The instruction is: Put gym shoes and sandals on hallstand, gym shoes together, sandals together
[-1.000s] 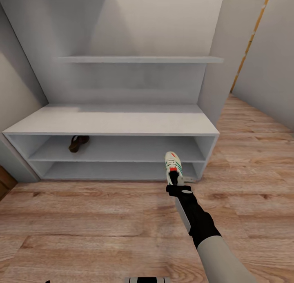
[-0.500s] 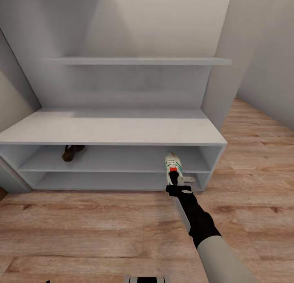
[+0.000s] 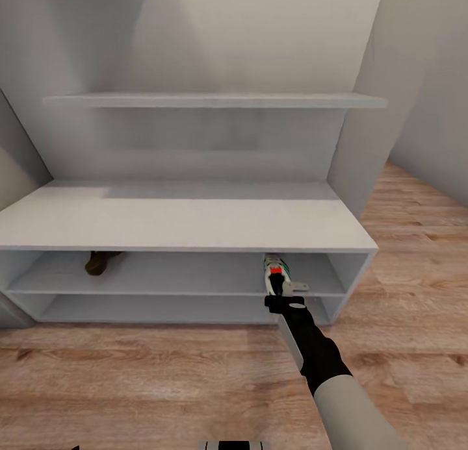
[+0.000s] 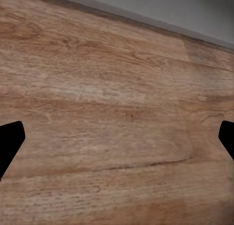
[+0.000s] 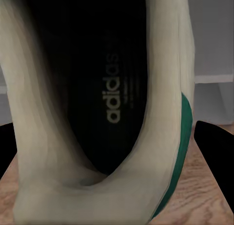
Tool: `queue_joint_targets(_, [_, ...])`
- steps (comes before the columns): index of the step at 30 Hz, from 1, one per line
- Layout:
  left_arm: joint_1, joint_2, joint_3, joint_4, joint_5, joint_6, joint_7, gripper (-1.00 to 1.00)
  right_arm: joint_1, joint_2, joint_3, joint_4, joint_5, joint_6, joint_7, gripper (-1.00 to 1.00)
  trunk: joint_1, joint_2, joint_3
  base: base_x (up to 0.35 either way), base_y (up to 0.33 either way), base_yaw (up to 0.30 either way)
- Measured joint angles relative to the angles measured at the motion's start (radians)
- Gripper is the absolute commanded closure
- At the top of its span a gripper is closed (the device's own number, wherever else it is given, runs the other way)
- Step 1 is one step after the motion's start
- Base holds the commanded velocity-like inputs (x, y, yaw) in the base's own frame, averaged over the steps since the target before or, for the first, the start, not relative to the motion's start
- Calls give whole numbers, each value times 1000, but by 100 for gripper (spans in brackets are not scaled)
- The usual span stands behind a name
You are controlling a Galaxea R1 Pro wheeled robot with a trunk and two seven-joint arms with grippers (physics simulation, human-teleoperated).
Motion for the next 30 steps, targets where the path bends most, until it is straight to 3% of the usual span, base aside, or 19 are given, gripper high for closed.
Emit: queue_joint_targets(30, [0,0,0,0,0,1,0,-100,0,0,0,0,2,0,0,100,0,0,0,171,0,0])
